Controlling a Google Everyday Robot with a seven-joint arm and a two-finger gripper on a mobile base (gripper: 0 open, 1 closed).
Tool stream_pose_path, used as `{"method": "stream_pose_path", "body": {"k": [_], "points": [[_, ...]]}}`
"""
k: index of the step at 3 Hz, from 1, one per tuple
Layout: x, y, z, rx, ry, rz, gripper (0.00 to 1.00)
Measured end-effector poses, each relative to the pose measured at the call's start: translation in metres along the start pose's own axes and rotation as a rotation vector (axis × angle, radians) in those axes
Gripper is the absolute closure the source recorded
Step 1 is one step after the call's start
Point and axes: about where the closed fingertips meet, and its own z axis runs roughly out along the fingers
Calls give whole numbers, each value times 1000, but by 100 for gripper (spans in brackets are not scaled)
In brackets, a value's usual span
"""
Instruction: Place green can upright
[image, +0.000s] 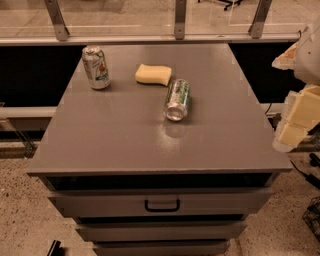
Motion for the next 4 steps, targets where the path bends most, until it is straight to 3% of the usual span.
{"method": "stream_pose_path", "body": {"k": [1, 2, 3, 4], "points": [[0, 0, 0, 0, 0, 0, 0], [-16, -11, 6, -28, -19, 0, 0], [-78, -60, 23, -39, -68, 35, 0], [-78, -60, 23, -38, -69, 34, 0]]}}
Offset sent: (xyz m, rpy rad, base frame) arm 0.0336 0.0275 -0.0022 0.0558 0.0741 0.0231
